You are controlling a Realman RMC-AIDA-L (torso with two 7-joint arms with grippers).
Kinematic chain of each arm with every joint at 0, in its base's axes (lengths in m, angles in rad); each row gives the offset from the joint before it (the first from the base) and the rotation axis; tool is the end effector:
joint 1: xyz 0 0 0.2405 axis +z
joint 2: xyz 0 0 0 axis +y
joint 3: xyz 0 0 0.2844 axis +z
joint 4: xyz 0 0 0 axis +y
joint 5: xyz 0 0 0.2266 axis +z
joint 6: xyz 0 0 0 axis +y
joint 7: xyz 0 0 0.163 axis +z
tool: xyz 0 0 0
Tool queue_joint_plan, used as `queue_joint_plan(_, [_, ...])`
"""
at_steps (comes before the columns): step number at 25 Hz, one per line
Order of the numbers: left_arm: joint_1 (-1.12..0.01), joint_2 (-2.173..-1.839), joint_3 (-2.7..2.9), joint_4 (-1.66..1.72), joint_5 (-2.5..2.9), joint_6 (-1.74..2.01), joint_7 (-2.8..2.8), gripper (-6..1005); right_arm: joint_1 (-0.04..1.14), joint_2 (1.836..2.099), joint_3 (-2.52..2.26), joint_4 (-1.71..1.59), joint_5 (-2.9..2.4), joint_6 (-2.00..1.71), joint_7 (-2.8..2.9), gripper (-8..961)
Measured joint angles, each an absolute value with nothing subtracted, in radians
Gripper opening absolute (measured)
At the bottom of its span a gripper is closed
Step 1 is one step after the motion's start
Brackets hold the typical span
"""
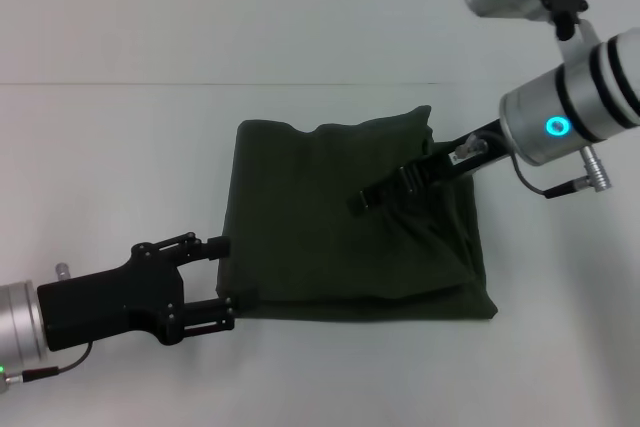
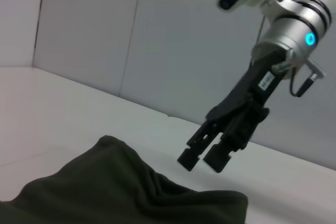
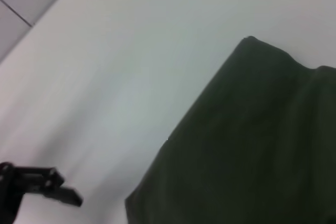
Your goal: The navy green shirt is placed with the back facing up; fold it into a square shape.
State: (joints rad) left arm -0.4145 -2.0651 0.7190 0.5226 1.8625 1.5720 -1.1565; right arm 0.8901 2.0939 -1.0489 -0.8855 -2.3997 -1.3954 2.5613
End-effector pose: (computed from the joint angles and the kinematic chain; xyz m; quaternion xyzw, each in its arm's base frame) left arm -0.3186 0.3206 -0.0412 -0.9235 -0.2031 -0.2858 0.1554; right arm 0.1581 0.4499 -0.0565 -0.8891 0.4442 0.0017 0.1104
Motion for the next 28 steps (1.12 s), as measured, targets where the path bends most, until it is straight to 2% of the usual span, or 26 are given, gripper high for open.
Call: queue_joint_plan(28, [-0.41,-2.096,0.734,0.522,1.864,1.568,-1.145,802,0.909,2.1,-1.231,-0.676,-2.321,-1.101,2.543,911])
